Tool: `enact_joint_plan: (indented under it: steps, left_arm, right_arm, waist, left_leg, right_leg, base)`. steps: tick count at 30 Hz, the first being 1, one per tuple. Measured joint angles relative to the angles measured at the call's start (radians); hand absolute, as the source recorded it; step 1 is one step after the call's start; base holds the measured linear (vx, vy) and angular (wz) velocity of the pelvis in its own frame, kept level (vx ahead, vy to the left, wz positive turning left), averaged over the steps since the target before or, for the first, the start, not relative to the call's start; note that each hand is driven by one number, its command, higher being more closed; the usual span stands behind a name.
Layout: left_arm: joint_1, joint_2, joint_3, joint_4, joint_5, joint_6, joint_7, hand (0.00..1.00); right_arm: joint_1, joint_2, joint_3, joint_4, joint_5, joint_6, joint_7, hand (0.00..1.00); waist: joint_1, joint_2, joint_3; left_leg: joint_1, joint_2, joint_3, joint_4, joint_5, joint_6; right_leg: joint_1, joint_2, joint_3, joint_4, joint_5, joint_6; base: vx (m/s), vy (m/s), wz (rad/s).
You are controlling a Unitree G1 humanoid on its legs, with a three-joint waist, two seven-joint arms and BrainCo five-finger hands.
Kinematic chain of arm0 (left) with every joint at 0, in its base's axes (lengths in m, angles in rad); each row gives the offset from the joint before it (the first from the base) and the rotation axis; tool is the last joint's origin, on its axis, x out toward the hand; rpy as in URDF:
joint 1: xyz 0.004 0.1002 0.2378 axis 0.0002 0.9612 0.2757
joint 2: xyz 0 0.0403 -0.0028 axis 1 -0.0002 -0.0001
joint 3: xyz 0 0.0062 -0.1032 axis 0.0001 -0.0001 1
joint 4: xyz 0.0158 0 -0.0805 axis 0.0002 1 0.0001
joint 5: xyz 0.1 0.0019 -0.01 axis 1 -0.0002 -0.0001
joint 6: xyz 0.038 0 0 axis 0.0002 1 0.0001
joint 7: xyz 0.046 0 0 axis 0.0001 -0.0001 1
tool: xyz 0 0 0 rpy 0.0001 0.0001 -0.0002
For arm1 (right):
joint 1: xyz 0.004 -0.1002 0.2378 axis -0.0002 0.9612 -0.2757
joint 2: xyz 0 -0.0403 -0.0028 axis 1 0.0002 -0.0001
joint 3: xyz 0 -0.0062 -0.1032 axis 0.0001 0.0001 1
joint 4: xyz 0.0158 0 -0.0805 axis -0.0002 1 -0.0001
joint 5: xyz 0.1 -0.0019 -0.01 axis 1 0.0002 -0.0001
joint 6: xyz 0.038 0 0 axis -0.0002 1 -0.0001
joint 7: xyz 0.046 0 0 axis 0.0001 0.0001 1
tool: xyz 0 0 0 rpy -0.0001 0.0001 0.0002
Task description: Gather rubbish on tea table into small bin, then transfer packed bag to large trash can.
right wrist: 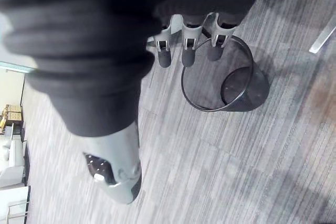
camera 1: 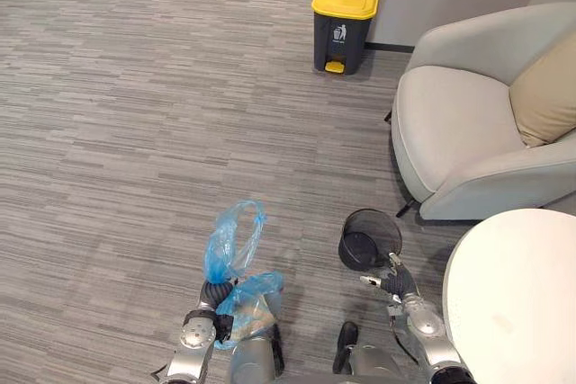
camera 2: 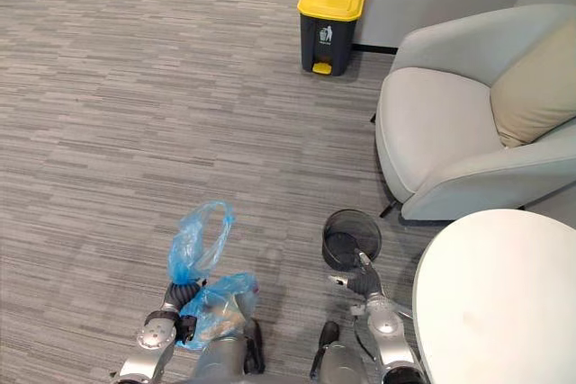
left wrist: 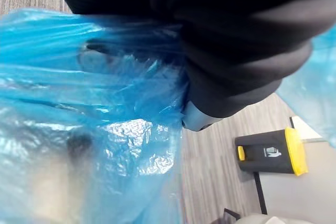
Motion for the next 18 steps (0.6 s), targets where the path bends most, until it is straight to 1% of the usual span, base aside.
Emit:
enact_joint_plan:
  steps: [1,4,6,8,9,10,11,12,13,14,15,16,17,18]
  left_arm:
    - [0.000,0.002,0.001,0.006,0.004,0.000,0.000,1.00]
    - [0.003,0.004,0.003,0.017,0.010,0.002,0.001,1.00]
    - [0.007,0.004,0.008,0.017,0.012,0.002,0.001,1.00]
    - [0.021,0.006,0.013,0.017,0.012,0.003,0.001,1.00]
    - [0.025,0.006,0.013,0.017,0.012,0.004,0.001,1.00]
    - [0.037,0.007,0.012,0.016,0.012,0.004,0.001,1.00]
    - [0.038,0.006,0.012,0.015,0.012,0.004,0.001,1.00]
    - [0.040,0.010,0.013,0.007,0.011,0.004,0.002,1.00]
    - [0.045,0.022,0.012,0.006,0.011,0.005,0.002,1.00]
    - [0.044,0.029,0.012,0.006,0.011,0.005,0.003,1.00]
    - [0.039,0.037,0.014,0.006,0.008,0.006,0.003,1.00]
    - [0.030,0.047,0.020,0.009,0.008,0.007,0.003,1.00]
    - [0.025,0.049,0.020,0.011,0.008,0.008,0.003,1.00]
    - [0.016,0.048,0.019,0.018,0.008,0.009,0.003,1.00]
  right_arm:
    - [0.001,0.000,0.000,0.002,0.000,0.001,0.000,0.00]
    - [-0.001,0.000,0.000,0.010,0.000,0.001,0.000,0.00]
    - [-0.001,0.000,0.000,0.014,0.000,0.002,0.000,0.00]
    - [0.003,0.000,0.000,0.036,-0.002,0.009,0.001,0.00]
    - [0.005,0.000,0.000,0.042,-0.003,0.015,0.001,0.00]
    - [0.011,0.000,0.000,0.044,-0.004,0.019,0.002,0.00]
    - [0.010,0.000,0.000,0.044,-0.004,0.020,0.002,0.00]
    - [0.011,0.002,0.002,0.044,-0.004,0.021,0.003,0.00]
    - [0.016,0.009,0.002,0.048,-0.004,0.022,0.004,0.00]
    - [0.021,0.013,0.002,0.048,-0.004,0.022,0.004,0.00]
    - [0.021,0.016,0.008,0.049,-0.004,0.022,0.005,0.00]
    - [0.018,0.014,0.008,0.054,-0.004,0.022,0.005,0.00]
    - [0.017,0.010,0.008,0.060,-0.004,0.022,0.005,0.00]
    - [0.016,-0.001,0.007,0.069,-0.004,0.022,0.004,0.00]
  waist:
    - [0.000,-0.002,-0.001]
    - [0.002,-0.005,-0.004]
    - [0.000,-0.006,-0.012]
    - [-0.003,-0.017,-0.011]
    - [-0.004,-0.021,-0.013]
    - [-0.006,-0.032,-0.015]
    - [-0.007,-0.033,-0.014]
    - [-0.024,-0.036,-0.013]
    - [-0.040,-0.031,-0.009]
    - [-0.041,-0.029,-0.007]
    - [-0.043,-0.043,-0.012]
    - [-0.052,-0.053,-0.011]
    - [-0.053,-0.057,-0.009]
    - [-0.055,-0.056,-0.007]
  left_leg:
    - [-0.004,0.000,0.002,0.010,-0.007,0.008]
    - [-0.022,0.003,0.008,0.038,-0.032,0.013]
    - [-0.047,0.004,0.015,0.089,-0.067,0.022]
    - [-0.048,-0.008,0.021,0.156,-0.124,0.039]
    - [-0.042,-0.017,0.018,0.167,-0.141,0.039]
    - [-0.019,-0.044,0.012,0.174,-0.173,0.060]
    - [-0.014,-0.049,0.009,0.172,-0.176,0.064]
    - [0.013,-0.066,-0.014,0.171,-0.185,0.078]
    - [0.036,-0.068,-0.046,0.168,-0.192,0.090]
    - [0.045,-0.067,-0.056,0.163,-0.197,0.091]
    - [0.065,-0.067,-0.076,0.150,-0.205,0.088]
    - [0.087,-0.065,-0.096,0.135,-0.203,0.081]
    - [0.105,-0.064,-0.102,0.122,-0.202,0.078]
    - [0.143,-0.063,-0.120,0.096,-0.206,0.067]
  right_leg:
    - [0.000,0.000,0.007,-0.002,0.000,0.000]
    - [-0.011,0.000,0.020,0.005,-0.006,0.005]
    - [-0.055,-0.014,0.033,0.075,-0.051,0.024]
    - [-0.093,-0.054,0.057,0.229,-0.128,0.044]
    - [-0.097,-0.066,0.062,0.264,-0.142,0.041]
    - [-0.114,-0.102,0.090,0.361,-0.164,0.046]
    - [-0.125,-0.107,0.100,0.388,-0.164,0.046]
    - [-0.186,-0.123,0.144,0.547,-0.132,0.023]
    - [-0.232,-0.109,0.175,0.629,-0.161,0.042]
    - [-0.245,-0.091,0.179,0.624,-0.184,0.041]
    - [-0.268,-0.060,0.179,0.575,-0.195,0.029]
    - [-0.285,-0.029,0.155,0.505,-0.191,0.021]
    - [-0.294,-0.017,0.138,0.465,-0.188,0.017]
    - [-0.303,0.008,0.107,0.369,-0.163,-0.003]
  base:
    - [-0.02,0.074,-0.06]
    - [-0.02,0.051,-0.13]
    - [0.06,0.090,-0.12]
    - [0.10,0.104,-0.05]
    - [0.18,0.099,0.10]
    - [0.14,0.064,0.14]
    - [0.20,0.107,0.32]
    - [0.22,0.072,0.52]
    - [0.28,0.074,0.57]
    - [0.32,0.003,0.58]
    - [0.38,-0.089,0.55]
    - [0.39,-0.115,0.59]
    - [0.35,-0.119,0.57]
    - [0.33,-0.105,0.57]
